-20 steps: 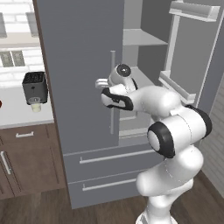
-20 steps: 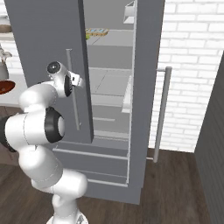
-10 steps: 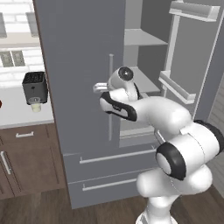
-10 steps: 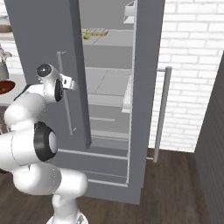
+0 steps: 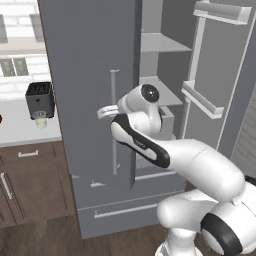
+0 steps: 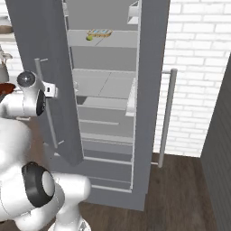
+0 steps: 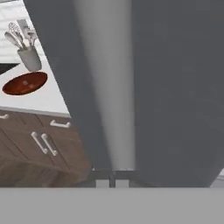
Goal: Grab a lemon wedge from the fridge and one ice cube from the ice bowl, and put them in the glass of lemonade.
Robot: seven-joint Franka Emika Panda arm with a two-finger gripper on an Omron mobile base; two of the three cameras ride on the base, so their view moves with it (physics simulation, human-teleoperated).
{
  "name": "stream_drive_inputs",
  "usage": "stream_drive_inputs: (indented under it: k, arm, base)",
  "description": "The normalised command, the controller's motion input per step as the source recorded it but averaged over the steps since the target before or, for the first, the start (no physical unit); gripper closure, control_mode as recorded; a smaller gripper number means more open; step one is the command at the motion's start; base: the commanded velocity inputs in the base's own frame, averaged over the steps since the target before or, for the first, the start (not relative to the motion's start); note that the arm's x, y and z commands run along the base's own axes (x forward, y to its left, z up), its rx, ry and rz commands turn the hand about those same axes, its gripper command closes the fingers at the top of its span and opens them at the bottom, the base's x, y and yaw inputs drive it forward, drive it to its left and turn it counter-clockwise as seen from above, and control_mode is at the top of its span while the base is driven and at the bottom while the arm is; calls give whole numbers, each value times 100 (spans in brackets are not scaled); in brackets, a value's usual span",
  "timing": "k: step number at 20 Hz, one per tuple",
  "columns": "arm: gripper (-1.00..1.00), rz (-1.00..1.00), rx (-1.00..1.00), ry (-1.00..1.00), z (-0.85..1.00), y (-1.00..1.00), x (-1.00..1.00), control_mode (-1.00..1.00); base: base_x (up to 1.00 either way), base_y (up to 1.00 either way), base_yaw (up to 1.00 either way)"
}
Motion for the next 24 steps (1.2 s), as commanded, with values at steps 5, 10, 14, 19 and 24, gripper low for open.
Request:
stream_drive_inputs:
  k: [5, 10, 14, 19, 24]
  arm:
    - [100, 15, -6, -2, 29, 88, -98, -100]
    - [100, 10, -13, 0, 47, 73, -82, -100]
    - [100, 1, -7, 0, 48, 1, -75, -100]
    - [100, -10, 0, 0, 54, -49, -60, -100]
    - [100, -18, 5, 0, 43, -80, -56, -100]
  base:
    - [0, 0, 0]
    - [0, 0, 0]
    - [0, 0, 0]
    - [0, 0, 0]
    - [0, 0, 0]
